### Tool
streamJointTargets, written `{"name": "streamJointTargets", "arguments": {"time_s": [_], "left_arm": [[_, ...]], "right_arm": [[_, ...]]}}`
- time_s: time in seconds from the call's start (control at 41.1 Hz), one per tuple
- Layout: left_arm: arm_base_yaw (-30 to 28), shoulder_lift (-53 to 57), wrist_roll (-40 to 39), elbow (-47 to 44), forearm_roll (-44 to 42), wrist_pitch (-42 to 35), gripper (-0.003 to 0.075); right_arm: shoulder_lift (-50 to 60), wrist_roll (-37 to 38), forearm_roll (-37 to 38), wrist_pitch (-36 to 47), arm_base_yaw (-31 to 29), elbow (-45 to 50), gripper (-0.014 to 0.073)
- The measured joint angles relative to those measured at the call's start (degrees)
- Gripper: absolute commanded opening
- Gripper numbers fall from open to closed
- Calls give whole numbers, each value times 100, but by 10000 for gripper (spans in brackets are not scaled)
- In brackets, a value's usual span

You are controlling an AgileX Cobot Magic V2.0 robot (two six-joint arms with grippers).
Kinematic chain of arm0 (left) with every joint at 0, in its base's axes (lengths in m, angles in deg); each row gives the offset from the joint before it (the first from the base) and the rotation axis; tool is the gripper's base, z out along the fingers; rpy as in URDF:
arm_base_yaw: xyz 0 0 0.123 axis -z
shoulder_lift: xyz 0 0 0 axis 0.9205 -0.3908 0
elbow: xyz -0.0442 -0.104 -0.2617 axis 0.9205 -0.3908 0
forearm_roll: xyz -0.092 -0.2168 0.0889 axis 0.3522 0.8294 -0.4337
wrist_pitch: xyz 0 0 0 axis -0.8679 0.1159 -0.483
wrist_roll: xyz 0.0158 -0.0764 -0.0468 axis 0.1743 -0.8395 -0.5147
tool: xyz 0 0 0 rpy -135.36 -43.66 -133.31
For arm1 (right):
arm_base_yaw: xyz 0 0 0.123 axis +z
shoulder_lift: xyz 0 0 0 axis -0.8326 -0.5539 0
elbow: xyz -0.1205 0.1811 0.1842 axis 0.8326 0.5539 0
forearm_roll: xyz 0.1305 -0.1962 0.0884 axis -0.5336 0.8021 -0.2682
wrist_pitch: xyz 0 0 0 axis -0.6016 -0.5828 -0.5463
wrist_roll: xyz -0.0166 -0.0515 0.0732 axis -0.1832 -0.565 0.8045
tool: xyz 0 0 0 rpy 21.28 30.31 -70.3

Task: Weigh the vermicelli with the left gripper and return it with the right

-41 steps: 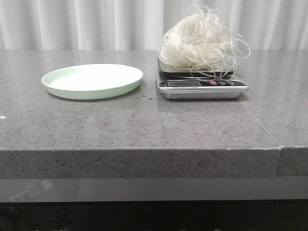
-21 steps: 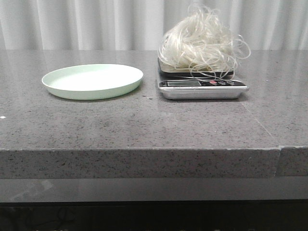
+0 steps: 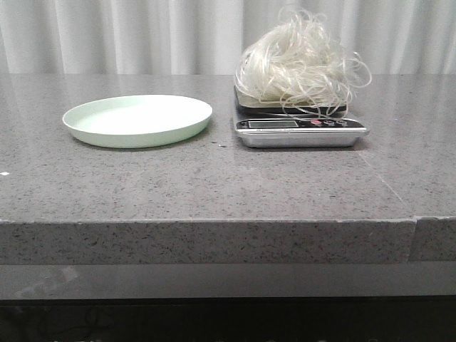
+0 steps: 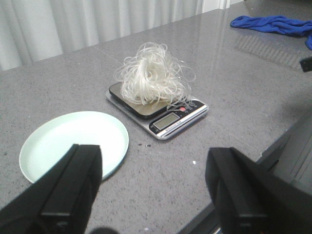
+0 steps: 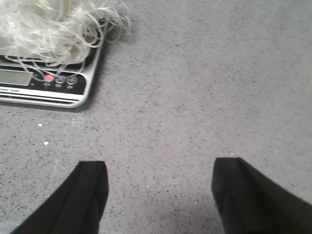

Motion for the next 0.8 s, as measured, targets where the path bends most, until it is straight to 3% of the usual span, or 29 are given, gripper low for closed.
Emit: {"name": "streamJointTargets", "arguments": {"time_s": [0.438, 0.803], "left_arm": [[0, 177, 0, -207, 0, 11, 512], [0, 177, 0, -207, 0, 11, 512]], "right_arm": [[-1564, -41, -4, 684, 1241, -1040, 547], [-3456, -41, -13, 989, 1460, -2618, 547]]}}
